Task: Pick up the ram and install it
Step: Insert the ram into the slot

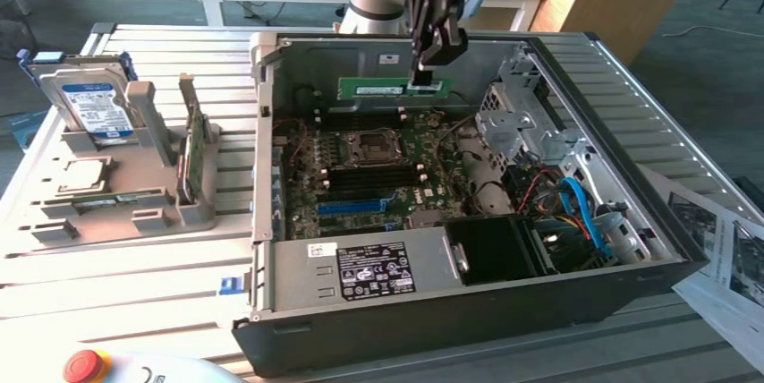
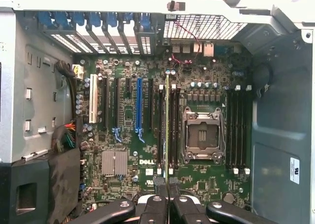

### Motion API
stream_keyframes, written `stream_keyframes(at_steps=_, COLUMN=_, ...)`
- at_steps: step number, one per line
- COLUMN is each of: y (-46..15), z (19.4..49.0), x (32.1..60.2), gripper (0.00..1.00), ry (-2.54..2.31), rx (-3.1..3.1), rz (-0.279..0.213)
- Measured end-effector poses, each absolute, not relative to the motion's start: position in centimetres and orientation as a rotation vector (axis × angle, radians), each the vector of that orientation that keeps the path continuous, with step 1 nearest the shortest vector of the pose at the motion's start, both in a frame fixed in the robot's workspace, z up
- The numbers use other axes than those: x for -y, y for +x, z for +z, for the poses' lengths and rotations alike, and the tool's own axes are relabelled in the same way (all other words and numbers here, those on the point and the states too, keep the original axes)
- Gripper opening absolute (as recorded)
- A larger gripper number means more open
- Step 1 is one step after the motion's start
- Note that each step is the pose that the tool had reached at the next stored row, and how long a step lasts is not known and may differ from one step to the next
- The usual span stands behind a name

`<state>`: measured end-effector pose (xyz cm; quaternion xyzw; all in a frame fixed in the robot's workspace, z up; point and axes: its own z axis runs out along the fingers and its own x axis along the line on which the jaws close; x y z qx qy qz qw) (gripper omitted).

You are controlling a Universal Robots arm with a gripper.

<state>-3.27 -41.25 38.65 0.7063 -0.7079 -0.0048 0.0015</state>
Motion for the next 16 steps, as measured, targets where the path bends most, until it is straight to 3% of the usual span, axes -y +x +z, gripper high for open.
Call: stream_keyframes(at_steps=16, y=-3.3, z=36.6, x=41.3, gripper=0.12, ry=2.217, rx=2.222, rz=-0.015)
